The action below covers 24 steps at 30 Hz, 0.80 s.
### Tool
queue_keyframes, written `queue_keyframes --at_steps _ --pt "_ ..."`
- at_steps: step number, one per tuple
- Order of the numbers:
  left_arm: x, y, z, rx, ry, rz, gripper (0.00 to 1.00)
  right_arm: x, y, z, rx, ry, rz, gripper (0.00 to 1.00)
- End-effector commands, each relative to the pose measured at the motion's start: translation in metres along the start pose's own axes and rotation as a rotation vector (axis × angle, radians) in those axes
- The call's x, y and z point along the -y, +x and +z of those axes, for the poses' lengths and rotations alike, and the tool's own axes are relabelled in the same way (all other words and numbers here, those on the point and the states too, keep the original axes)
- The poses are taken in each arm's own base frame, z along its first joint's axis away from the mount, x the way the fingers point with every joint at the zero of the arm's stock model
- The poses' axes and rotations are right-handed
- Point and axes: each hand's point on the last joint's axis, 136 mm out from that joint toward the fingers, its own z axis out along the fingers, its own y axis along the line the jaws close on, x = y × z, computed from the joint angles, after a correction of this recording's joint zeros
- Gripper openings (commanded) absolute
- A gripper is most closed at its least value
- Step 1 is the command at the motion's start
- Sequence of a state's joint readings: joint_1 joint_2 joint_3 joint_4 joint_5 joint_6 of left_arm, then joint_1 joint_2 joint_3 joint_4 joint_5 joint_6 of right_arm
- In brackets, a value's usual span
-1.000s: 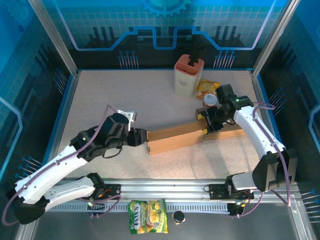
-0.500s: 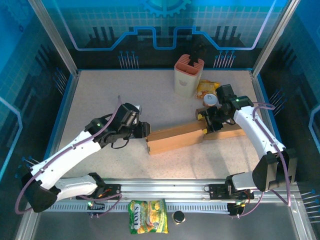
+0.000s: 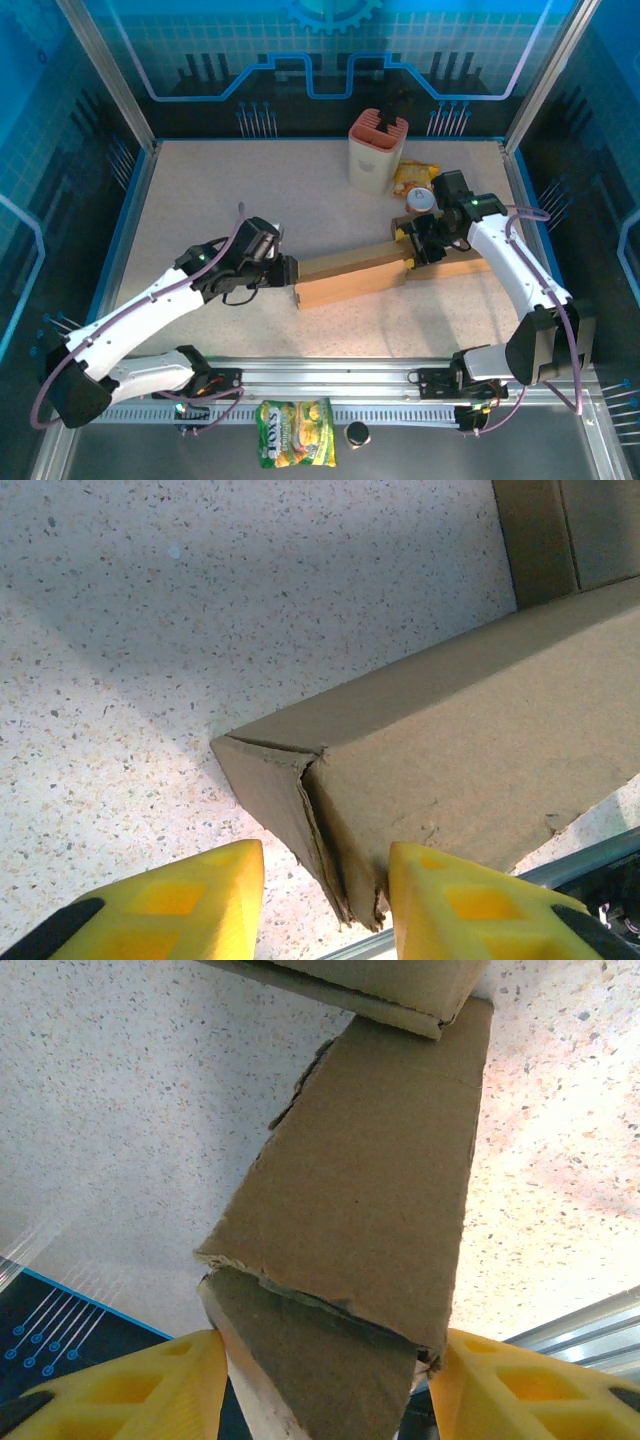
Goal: Fold the paper box
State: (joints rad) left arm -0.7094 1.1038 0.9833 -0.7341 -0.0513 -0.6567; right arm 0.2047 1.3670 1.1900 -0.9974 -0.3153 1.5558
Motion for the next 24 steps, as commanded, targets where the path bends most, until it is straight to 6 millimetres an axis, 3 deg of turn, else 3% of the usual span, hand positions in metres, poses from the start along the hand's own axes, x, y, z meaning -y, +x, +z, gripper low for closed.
queue_keyframes --at_steps 1,5,12,14,18,24 --pt "-0.003 0.005 0.000 -0.012 0.009 -0.016 0.37 0.015 0.001 0.004 0.005 0.044 0.012 0.57" --pt "-0.003 0.006 0.003 -0.022 0.008 -0.017 0.37 0.006 0.001 -0.003 0.015 0.018 -0.048 0.68" --pt "-0.004 0.008 0.005 -0.028 0.005 -0.009 0.37 -0.005 -0.002 -0.034 0.053 -0.067 -0.250 0.85" --pt "-0.004 0.009 0.007 -0.033 0.002 -0.006 0.37 -0.003 -0.004 -0.041 0.063 -0.079 -0.293 0.85" --pt "-0.004 0.010 0.009 -0.041 0.003 -0.006 0.37 0.003 -0.010 -0.046 0.083 -0.090 -0.364 0.75" --pt "-0.004 0.011 0.010 -0.046 0.002 0.001 0.37 0.005 -0.004 -0.029 0.011 -0.110 -0.427 0.61"
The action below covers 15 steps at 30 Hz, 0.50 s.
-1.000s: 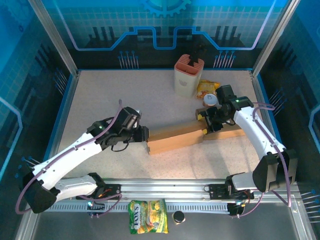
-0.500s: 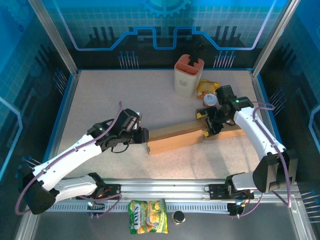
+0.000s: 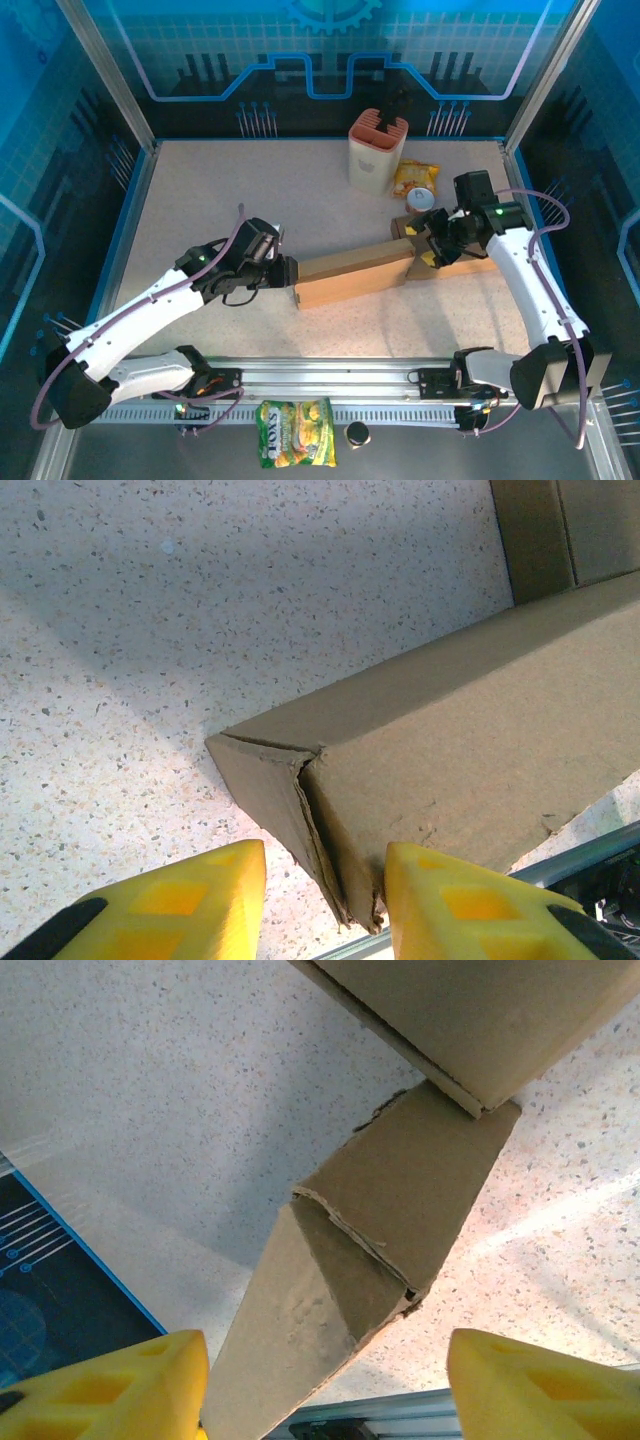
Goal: Fold the paper box
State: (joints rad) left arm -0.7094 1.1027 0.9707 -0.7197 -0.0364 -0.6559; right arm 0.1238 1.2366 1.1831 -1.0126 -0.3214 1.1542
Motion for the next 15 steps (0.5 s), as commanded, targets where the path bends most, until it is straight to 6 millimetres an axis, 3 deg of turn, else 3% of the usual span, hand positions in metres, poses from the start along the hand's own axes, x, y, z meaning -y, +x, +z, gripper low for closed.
queue_keyframes --at_steps 1,15 --pt "-0.006 0.008 0.007 -0.039 -0.012 0.001 0.37 0.010 0.005 0.011 -0.057 0.012 -0.046 0.60" --pt "-0.018 0.026 0.020 -0.087 -0.032 0.001 0.37 0.071 0.004 0.040 -0.059 0.158 -0.032 0.46"
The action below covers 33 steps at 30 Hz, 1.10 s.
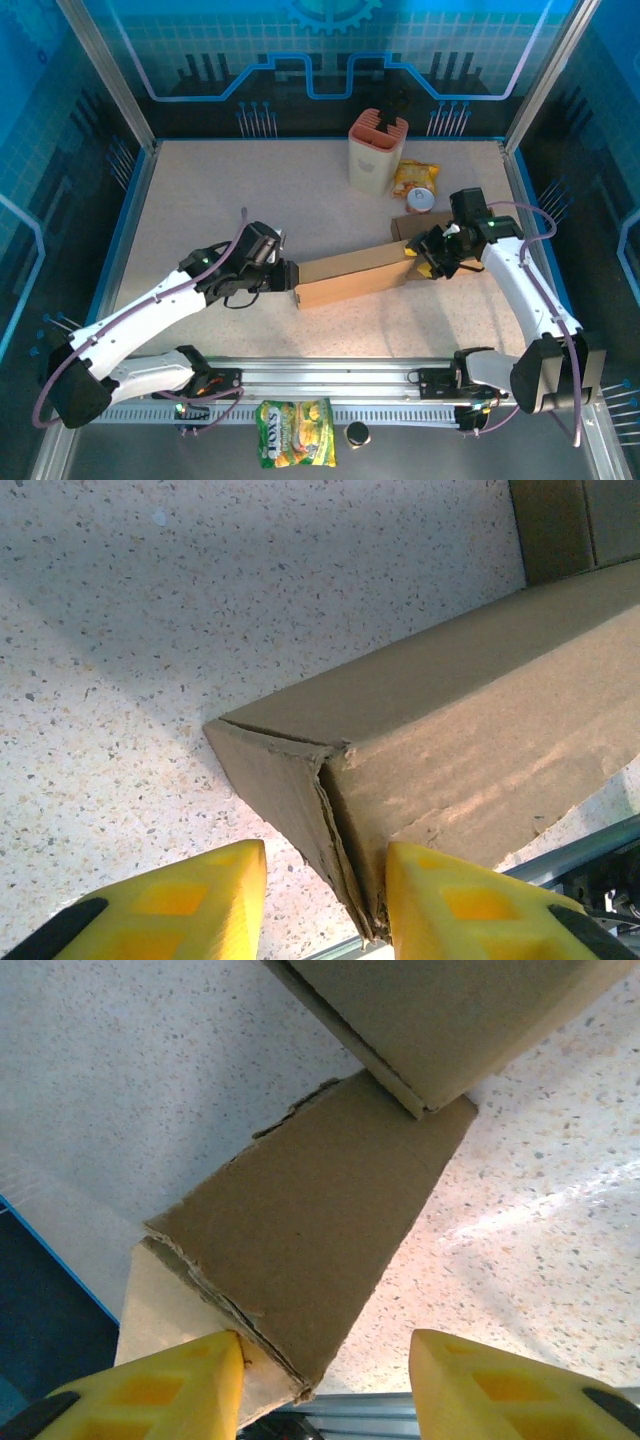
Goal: Fold the paper box
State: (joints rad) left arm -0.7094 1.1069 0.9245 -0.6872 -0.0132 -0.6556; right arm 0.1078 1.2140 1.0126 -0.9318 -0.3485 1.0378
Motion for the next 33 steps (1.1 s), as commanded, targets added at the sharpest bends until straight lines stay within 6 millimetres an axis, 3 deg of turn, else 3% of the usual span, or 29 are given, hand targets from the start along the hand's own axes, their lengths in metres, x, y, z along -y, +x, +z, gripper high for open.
queue_keyframes --at_steps 1,9,14,18,27,33 --pt "-0.015 0.017 0.011 -0.062 -0.037 0.000 0.36 0.038 0.003 0.011 -0.015 0.121 0.048 0.45" --pt "-0.020 0.029 0.018 -0.097 -0.029 0.023 0.29 0.025 0.006 0.003 -0.017 0.069 0.042 0.44" --pt "-0.021 0.032 0.017 -0.098 -0.037 0.092 0.27 -0.024 0.001 -0.022 0.039 -0.139 -0.097 0.72" --pt "-0.021 0.035 0.018 -0.102 -0.050 0.147 0.25 -0.044 -0.008 -0.040 0.073 -0.193 -0.147 0.78" --pt "-0.012 0.043 0.013 -0.095 -0.083 0.284 0.23 -0.038 -0.025 -0.007 -0.045 -0.115 -0.164 0.77" --pt "-0.014 0.060 0.013 -0.090 -0.143 0.366 0.22 -0.016 -0.003 -0.004 -0.135 -0.068 -0.183 0.69"
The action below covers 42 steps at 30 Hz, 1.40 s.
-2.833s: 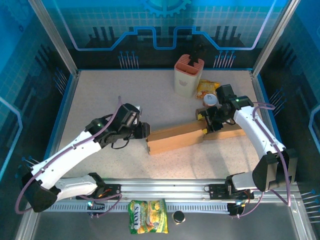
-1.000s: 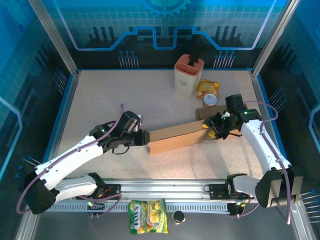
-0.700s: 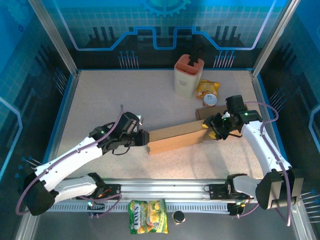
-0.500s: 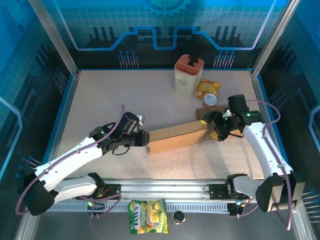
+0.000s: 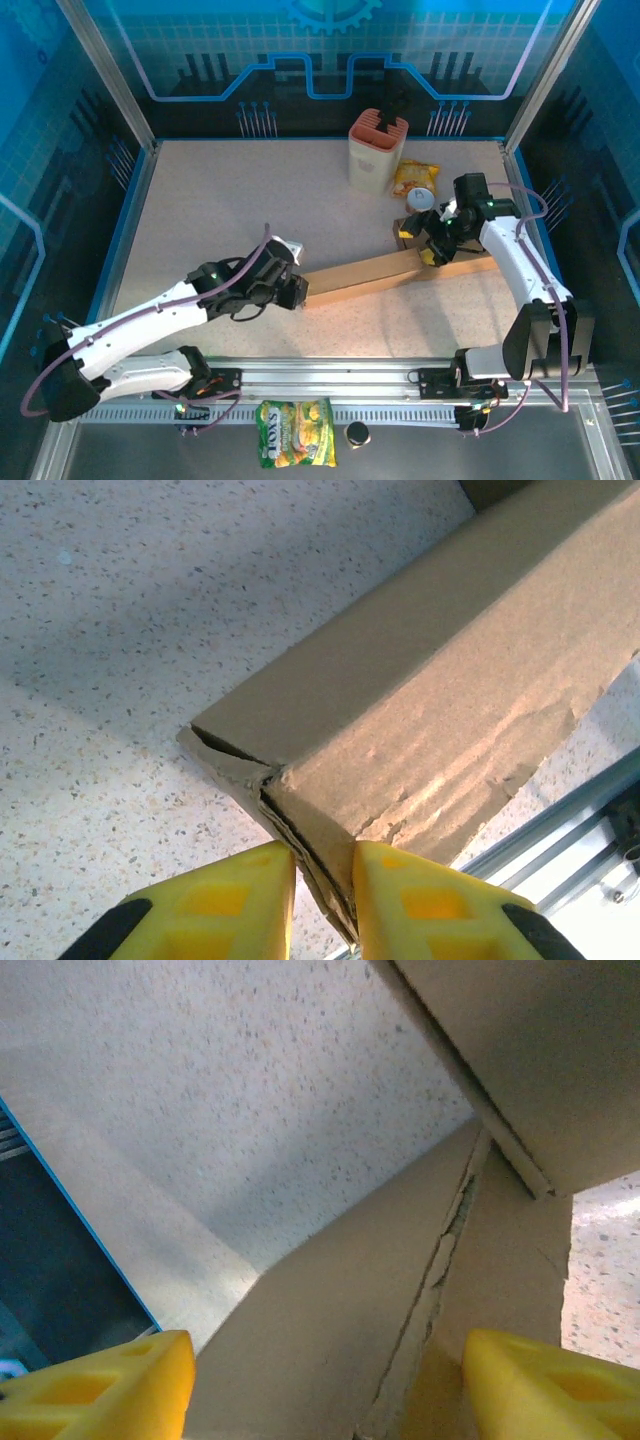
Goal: Fold the paper box
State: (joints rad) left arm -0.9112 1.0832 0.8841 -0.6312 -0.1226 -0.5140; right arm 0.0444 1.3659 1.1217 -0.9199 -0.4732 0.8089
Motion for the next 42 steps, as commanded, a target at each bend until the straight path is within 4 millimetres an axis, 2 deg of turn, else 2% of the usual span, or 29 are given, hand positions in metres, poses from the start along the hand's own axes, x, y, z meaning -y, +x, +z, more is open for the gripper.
queue_keyframes --at_steps 1,5,8,11,15,20,23,26,27,28,29,30,31,34,38,40,42 --pt "-0.032 0.045 0.008 -0.135 -0.169 0.062 0.23 0.014 0.028 -0.007 -0.068 0.002 -0.016 0.66" --pt "-0.041 0.056 0.009 -0.127 -0.227 0.011 0.23 0.034 0.063 0.002 -0.116 0.004 0.005 0.59" --pt "-0.044 0.065 0.017 -0.128 -0.220 -0.058 0.25 0.045 0.084 0.023 -0.141 -0.005 0.018 0.55" --pt "-0.045 0.072 0.028 -0.117 -0.203 -0.128 0.28 0.042 0.088 0.041 -0.130 -0.034 0.018 0.51" --pt "-0.049 0.073 0.038 -0.105 -0.191 -0.188 0.30 0.038 0.083 0.053 -0.124 -0.014 -0.004 0.50" --pt "-0.052 0.059 0.039 -0.079 -0.149 -0.240 0.32 0.027 0.072 0.047 -0.104 0.013 -0.080 0.54" --pt "-0.053 0.053 0.035 -0.072 -0.156 -0.242 0.34 0.033 0.065 0.038 -0.069 0.078 -0.115 0.58" --pt "-0.052 0.040 0.025 -0.030 -0.157 -0.247 0.38 0.024 0.045 0.001 0.118 0.132 -0.226 0.68" --pt "-0.051 0.033 0.020 -0.005 -0.154 -0.254 0.41 0.022 0.038 -0.013 0.191 0.146 -0.259 0.81" --pt "-0.051 0.027 0.016 0.022 -0.153 -0.261 0.43 0.020 0.033 -0.028 0.261 0.160 -0.289 1.00" --pt "-0.051 0.021 0.012 0.046 -0.149 -0.267 0.47 0.020 0.028 -0.040 0.321 0.172 -0.308 1.00" --pt "-0.050 0.014 0.008 0.077 -0.141 -0.273 0.71 0.020 0.023 -0.054 0.393 0.185 -0.329 1.00" --pt "-0.047 0.006 0.005 0.111 -0.122 -0.272 0.99 0.023 0.020 -0.066 0.462 0.198 -0.342 1.00" --pt "-0.044 -0.012 0.000 0.210 -0.090 -0.277 0.99 0.029 0.006 -0.094 0.636 0.231 -0.372 1.00" --pt "-0.048 -0.023 0.005 0.281 -0.107 -0.295 0.99 0.071 -0.025 -0.130 0.908 0.475 -0.268 1.00" --pt "-0.055 -0.026 0.008 0.313 -0.142 -0.314 0.99 0.067 -0.043 -0.117 0.989 0.503 -0.485 1.00" --pt "-0.069 -0.029 0.006 0.357 -0.207 -0.344 0.99 0.074 -0.055 -0.108 1.088 0.527 -0.562 1.00"
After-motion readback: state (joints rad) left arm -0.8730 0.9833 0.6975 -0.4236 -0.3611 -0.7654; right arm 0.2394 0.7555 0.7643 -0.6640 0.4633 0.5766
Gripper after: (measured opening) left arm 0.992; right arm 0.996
